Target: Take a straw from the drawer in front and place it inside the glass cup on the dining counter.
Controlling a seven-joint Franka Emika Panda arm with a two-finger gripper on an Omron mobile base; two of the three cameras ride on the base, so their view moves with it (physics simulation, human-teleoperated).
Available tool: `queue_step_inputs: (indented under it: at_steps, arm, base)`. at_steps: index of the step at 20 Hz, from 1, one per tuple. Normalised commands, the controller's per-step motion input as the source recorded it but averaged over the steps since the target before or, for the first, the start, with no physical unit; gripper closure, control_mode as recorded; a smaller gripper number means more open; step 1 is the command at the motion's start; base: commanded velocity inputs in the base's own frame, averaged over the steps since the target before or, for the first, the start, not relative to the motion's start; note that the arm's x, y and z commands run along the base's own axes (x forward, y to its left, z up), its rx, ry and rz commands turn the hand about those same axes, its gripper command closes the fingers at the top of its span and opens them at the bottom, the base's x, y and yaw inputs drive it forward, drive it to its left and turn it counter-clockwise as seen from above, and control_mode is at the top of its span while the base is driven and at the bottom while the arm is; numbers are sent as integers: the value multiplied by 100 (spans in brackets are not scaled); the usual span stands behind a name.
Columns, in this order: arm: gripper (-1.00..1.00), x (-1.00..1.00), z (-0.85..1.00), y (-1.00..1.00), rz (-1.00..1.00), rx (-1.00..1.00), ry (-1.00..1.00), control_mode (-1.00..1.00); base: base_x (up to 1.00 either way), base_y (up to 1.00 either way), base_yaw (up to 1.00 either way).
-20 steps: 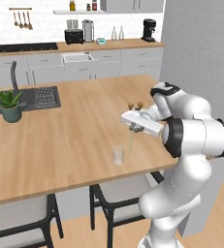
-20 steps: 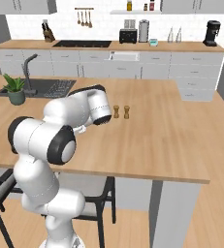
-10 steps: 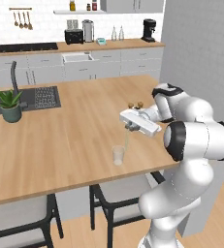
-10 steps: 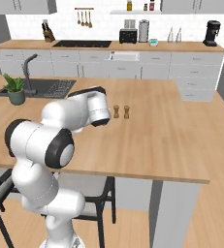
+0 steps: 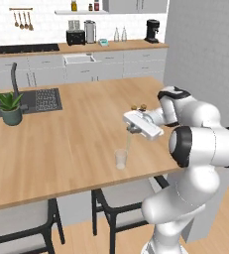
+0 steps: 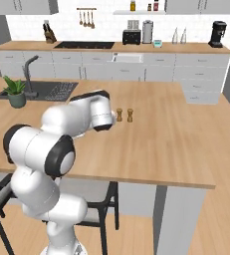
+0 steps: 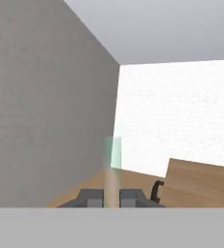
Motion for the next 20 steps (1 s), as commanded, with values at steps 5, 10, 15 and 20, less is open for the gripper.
queue_step_inputs:
  at_steps: [5, 10, 15, 20]
  arm:
    - [100, 3, -16, 0, -13, -7, -12, -100]
    - [100, 17, -14, 0, -13, -3, -3, -100]
    - [100, 13, -10, 6, -6, 1, 0, -100]
    - [100, 5, -10, 14, 0, 3, 0, -100]
  base:
    - [0, 0, 0]
    - [0, 0, 0]
    - [0, 0, 0]
    - [0, 0, 0]
